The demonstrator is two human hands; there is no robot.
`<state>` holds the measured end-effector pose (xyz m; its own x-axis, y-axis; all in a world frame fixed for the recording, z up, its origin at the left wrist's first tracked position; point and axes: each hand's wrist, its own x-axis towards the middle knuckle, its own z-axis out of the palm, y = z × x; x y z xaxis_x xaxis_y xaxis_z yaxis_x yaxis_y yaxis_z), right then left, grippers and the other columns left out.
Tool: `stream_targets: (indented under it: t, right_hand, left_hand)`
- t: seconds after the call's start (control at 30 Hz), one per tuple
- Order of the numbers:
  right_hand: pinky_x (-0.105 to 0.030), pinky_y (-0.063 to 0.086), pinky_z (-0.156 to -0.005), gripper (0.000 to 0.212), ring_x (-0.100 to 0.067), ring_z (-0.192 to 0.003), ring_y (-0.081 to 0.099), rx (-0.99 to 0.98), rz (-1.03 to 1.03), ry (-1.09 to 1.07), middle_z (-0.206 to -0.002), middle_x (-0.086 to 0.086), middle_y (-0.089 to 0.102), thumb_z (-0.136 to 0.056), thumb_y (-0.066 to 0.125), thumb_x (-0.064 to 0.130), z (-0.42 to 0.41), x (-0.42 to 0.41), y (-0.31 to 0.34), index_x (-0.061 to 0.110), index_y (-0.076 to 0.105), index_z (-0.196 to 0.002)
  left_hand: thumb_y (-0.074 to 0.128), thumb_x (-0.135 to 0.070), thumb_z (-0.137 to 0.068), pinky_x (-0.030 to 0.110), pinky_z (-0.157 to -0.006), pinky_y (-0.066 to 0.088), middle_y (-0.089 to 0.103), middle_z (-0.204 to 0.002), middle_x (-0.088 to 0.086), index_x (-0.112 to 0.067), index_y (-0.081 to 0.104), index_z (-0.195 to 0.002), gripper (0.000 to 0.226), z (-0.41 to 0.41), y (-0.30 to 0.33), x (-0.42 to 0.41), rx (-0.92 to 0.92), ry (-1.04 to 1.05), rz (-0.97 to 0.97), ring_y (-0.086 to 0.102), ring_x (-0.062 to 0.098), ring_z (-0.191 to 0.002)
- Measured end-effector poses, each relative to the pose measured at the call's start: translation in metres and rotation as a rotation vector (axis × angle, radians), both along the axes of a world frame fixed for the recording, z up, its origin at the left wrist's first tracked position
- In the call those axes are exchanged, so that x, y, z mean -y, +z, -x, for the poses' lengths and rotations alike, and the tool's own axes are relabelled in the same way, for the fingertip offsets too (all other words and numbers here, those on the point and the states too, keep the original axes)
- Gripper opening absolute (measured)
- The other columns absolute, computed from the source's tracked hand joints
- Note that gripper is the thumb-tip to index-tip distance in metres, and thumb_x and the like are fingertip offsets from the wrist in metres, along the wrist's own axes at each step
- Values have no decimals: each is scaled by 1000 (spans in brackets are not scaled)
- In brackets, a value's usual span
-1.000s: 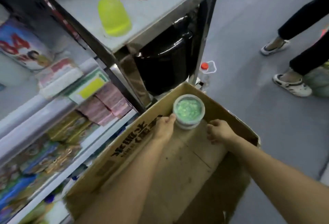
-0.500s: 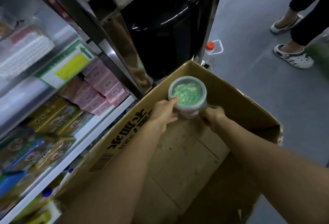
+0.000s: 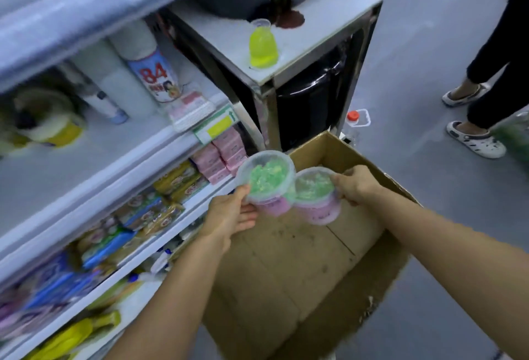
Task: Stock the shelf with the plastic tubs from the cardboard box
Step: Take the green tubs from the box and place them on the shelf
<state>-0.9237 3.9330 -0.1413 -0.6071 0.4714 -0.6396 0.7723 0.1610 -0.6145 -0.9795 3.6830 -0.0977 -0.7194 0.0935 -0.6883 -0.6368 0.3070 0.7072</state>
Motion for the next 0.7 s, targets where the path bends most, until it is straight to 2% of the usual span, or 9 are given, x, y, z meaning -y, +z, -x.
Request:
stream_targets:
  t: [0.07, 0.17, 0.27, 0.33, 0.37, 0.43, 0.47, 0.6, 0.7]
  right_hand:
    - [-30, 42, -53, 33, -19, -64, 53, -41, -26, 79, -85, -12, 63, -92, 58, 33, -3, 14, 40, 2, 60, -103]
    - [-26, 37, -46, 26, -18, -52, 46, -137, -48, 134, -62, -5, 52, -94, 53, 29, -3, 38, 98, 6, 60, -85]
    - [-24, 31, -44, 35, -17, -40, 38, -218, -80, 213, -49, -4, 44, -94, 50, 26, 5, 64, 148, 9, 52, -63]
    - [-25, 30, -49, 40, -20, -46, 37, -292, -100, 263, -51, -5, 40, -94, 51, 23, 12, 83, 181, 10, 44, -57]
    - [-27, 32, -51, 39, -22, -52, 42, -326, -93, 287, -56, -7, 43, -94, 51, 23, 15, 93, 199, 9, 47, -58]
    - [-35, 46, -59, 34, -31, -71, 55, -364, -76, 334, -73, -19, 56, -96, 49, 25, 22, 110, 232, -1, 62, -80]
    - [-37, 48, -61, 35, -33, -72, 56, -380, -76, 351, -76, -23, 56, -96, 47, 26, 26, 117, 247, -5, 63, -90]
    - [-21, 25, -45, 29, -16, -44, 31, -566, -75, 314, -58, -7, 35, -89, 48, 16, 47, 142, 304, 11, 42, -61]
    - [-19, 19, -40, 31, -14, -37, 24, -708, 13, 221, -55, -5, 32, -90, 47, 12, 63, 163, 344, 13, 37, -61]
  left_hand:
    - [58, -40, -91, 39, -78, 59, 72, -94, 15, -8, 64, -98, 34, -11, 33, 22, -46, 38, -3, 72, 27, -86]
    - [56, -40, -92, 36, -68, 59, 73, -83, 15, -8, 65, -90, 33, -22, 83, 55, -115, 95, 8, 73, 28, -76]
    - [53, -40, -92, 35, -62, 59, 72, -75, 18, 1, 66, -87, 43, -26, 131, 83, -166, 147, 24, 72, 29, -67]
    - [51, -40, -92, 38, -65, 59, 71, -76, 22, 1, 64, -80, 45, -31, 162, 101, -229, 193, 36, 71, 32, -69]
    - [49, -40, -93, 39, -65, 58, 71, -78, 23, 1, 62, -79, 45, -33, 177, 111, -266, 211, 36, 71, 33, -71]
    - [46, -41, -95, 36, -62, 57, 70, -82, 25, -2, 56, -79, 43, -40, 205, 132, -334, 239, 31, 70, 33, -71]
    - [46, -41, -94, 34, -61, 56, 70, -83, 26, -2, 55, -81, 42, -43, 218, 142, -363, 257, 29, 70, 32, -69]
    - [50, -46, -92, 31, -61, 53, 72, -82, 24, 4, 65, -91, 52, -52, 264, 183, -454, 312, 34, 70, 33, -71]
    - [50, -43, -92, 33, -65, 55, 72, -84, 24, 6, 66, -94, 51, -57, 287, 205, -492, 346, 49, 71, 34, -76]
